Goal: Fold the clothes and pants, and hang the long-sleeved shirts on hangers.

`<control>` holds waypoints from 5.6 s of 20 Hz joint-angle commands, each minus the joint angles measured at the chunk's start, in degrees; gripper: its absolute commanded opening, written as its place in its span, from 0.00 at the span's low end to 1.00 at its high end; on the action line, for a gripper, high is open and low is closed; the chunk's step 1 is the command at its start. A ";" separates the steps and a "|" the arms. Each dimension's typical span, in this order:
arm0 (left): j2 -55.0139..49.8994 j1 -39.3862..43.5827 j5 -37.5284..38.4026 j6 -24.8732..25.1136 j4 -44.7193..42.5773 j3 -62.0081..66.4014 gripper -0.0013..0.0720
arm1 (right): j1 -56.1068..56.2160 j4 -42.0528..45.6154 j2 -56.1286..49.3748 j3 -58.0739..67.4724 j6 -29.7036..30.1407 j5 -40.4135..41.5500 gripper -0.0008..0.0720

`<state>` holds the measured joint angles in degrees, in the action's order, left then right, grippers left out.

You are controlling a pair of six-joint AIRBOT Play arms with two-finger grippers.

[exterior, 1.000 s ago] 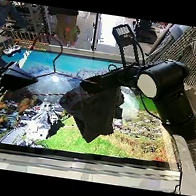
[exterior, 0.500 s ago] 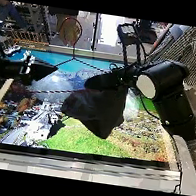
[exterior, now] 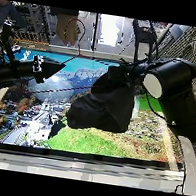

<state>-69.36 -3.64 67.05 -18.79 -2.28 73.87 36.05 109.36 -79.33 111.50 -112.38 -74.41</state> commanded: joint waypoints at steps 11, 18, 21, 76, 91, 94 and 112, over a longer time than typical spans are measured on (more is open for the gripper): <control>5.25 1.51 -6.69 -8.07 -10.21 -0.09 0.03 | -6.73 4.57 -4.50 0.04 -7.67 12.48 0.03; 5.18 11.04 -10.10 -7.89 -6.38 -0.09 0.03 | -6.80 6.19 -4.66 0.04 -5.68 12.46 0.03; 5.16 13.22 -13.31 -8.55 -6.45 -0.11 0.03 | -6.78 6.38 -4.66 0.04 -5.11 12.39 0.03; -0.61 11.45 -1.66 17.97 10.95 -1.25 0.03 | -17.46 -19.17 6.51 -4.55 52.24 8.26 0.90; -4.74 11.39 -1.60 22.69 17.55 -1.27 0.03 | -23.30 -26.62 7.02 -9.49 17.62 3.67 0.82; -4.74 11.39 -1.62 22.69 17.53 -1.27 0.03 | -23.28 -26.40 4.72 -9.60 16.83 11.23 0.34; -7.37 15.17 -1.73 14.05 11.15 -1.29 0.03 | -0.59 -32.89 9.38 -8.26 41.35 1.16 0.03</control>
<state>-75.79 10.33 64.93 -4.36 8.49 72.60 30.50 80.73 -70.32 102.94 -82.59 -72.01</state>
